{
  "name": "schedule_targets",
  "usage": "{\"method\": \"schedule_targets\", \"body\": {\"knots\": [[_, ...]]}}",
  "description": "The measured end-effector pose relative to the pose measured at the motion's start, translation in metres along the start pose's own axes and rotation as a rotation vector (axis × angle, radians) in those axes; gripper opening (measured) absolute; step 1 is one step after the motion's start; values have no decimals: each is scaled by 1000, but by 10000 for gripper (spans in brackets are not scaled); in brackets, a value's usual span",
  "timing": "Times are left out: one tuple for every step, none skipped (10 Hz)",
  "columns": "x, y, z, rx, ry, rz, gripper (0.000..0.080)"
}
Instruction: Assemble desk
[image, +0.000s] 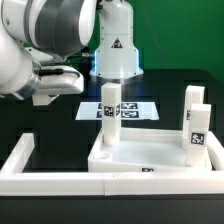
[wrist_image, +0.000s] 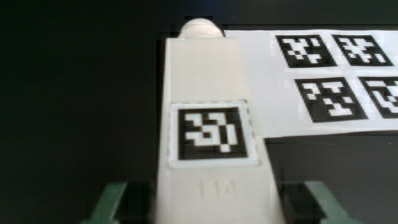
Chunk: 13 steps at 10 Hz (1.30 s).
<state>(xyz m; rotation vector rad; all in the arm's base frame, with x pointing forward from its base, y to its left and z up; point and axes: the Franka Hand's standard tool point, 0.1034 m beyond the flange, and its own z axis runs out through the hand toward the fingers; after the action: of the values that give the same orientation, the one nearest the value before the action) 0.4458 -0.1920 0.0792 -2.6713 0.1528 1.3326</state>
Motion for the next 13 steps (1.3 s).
{"method": "schedule_targets", "body": {"knots": [[0, 0, 1, 0, 0, 0, 288], [10, 1, -4, -22, 60, 1, 288], [21, -8, -14, -63, 192, -14, 288], [5, -25, -38, -48, 246, -30, 288], [-3, -34, -71, -31, 336, -23, 288], [-10, -38, -101, -27, 435, -20, 288], [-11, -36, -118, -38, 522, -23, 288], [-6, -34, -114, -50, 596, -20, 288], [-7, -33, -111, -51, 633, -18, 288], [-4, -31, -116, -59, 710, -13, 288], [-1, -38, -125, -51, 797, 21, 288], [-3, -60, -140, -38, 927, 44, 288], [-10, -81, -152, -2, 1003, 75, 288]]}}
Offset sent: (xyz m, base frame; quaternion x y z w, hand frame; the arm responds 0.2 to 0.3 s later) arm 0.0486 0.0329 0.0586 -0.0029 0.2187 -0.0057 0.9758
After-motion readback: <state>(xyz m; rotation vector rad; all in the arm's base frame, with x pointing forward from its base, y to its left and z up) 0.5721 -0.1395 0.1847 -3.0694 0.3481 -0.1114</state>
